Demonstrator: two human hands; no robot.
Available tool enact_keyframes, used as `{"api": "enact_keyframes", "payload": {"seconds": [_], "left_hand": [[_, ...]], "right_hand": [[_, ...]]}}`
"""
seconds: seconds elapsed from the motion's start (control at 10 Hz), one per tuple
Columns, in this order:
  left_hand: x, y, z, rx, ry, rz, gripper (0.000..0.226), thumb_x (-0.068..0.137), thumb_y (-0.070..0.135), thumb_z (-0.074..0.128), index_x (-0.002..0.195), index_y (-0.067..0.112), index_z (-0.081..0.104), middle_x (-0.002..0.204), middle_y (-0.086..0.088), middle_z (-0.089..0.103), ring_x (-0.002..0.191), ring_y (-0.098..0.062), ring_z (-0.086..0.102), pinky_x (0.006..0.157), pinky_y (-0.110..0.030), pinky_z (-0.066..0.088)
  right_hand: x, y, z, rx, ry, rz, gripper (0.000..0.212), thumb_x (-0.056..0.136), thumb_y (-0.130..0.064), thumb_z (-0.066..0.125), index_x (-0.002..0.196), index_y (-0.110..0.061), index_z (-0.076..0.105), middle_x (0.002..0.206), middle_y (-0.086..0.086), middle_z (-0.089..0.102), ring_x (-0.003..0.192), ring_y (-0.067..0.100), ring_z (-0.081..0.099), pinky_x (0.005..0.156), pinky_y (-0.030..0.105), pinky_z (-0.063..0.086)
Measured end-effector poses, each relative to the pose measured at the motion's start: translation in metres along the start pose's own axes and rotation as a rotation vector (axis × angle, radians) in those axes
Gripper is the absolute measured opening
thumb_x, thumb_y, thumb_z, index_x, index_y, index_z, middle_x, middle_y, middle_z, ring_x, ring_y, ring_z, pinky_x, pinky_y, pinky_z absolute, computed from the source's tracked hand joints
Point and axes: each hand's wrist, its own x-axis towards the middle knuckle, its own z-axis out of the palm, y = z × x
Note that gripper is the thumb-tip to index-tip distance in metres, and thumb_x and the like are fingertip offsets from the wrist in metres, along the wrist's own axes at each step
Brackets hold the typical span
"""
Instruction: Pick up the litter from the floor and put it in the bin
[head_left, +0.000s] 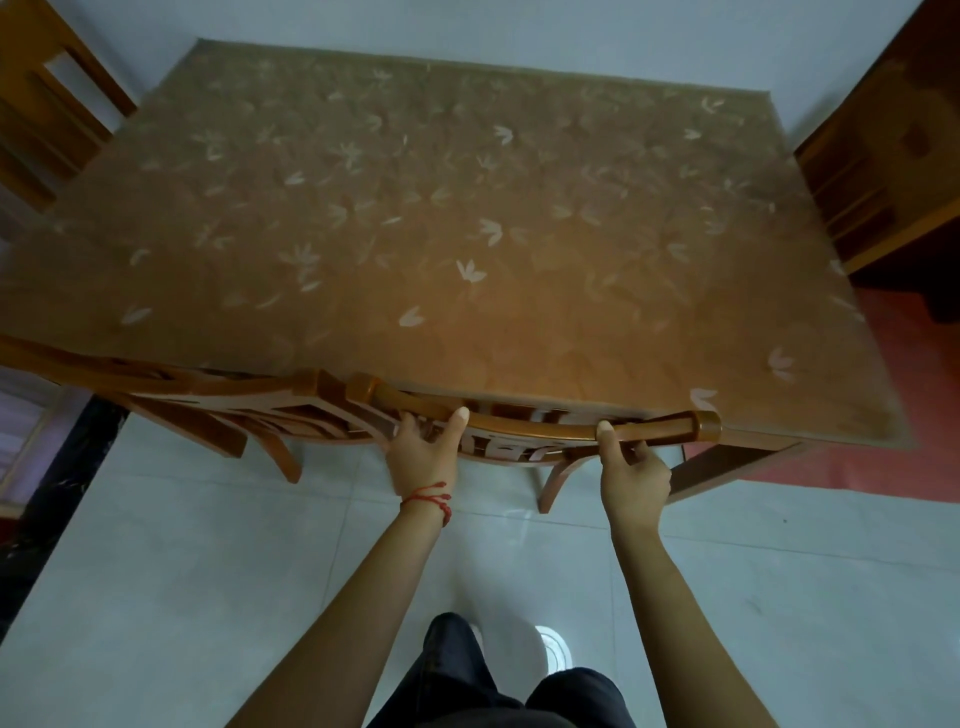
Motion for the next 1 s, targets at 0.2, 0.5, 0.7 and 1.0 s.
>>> {"api": "enact_keyframes", "payload": {"seconds": [0.2,0.5,0.7,1.0], "left_hand": [[-0.004,0.001,-0.003,0.026,-0.025,0.015,0.049,0.076,0.043,0.068,0.106,0.005,0.06,0.108,-0.012,0.065,0.097,-0.022,0.059,0.079,-0.029,0.045],[-0.032,-0.013,-0.013,0.122,-0.155,0.147,0.051,0.084,0.031,0.063,0.129,0.01,0.048,0.129,-0.016,0.053,0.125,-0.033,0.041,0.105,-0.05,0.033],[-0.062,-0.037,-0.029,0.512,-0.385,0.563,0.053,0.085,0.022,0.064,0.13,0.001,0.044,0.136,-0.02,0.045,0.128,-0.034,0.037,0.107,-0.046,0.031],[-0.112,-0.06,-0.068,0.93,-0.41,0.744,0.046,0.086,0.034,0.06,0.12,0.003,0.053,0.121,-0.019,0.057,0.119,-0.035,0.046,0.102,-0.047,0.035]], "right_hand": [[-0.002,0.001,-0.002,-0.02,-0.028,-0.025,0.035,0.083,-0.046,0.059,0.069,-0.013,0.061,0.048,-0.007,0.052,0.047,0.005,0.049,0.05,0.024,0.035],[-0.027,0.008,-0.022,-0.168,-0.104,-0.185,0.036,0.088,-0.034,0.056,0.118,-0.014,0.055,0.101,0.003,0.064,0.105,0.024,0.058,0.083,0.03,0.043],[-0.049,0.036,-0.055,-0.685,-0.172,-0.507,0.059,0.089,-0.042,0.051,0.137,-0.01,0.037,0.143,0.011,0.04,0.132,0.028,0.035,0.105,0.041,0.03],[-0.08,0.068,-0.114,-0.944,-0.322,-0.548,0.07,0.088,-0.06,0.024,0.138,-0.013,0.035,0.148,0.009,0.032,0.136,0.027,0.027,0.111,0.042,0.021]]}}
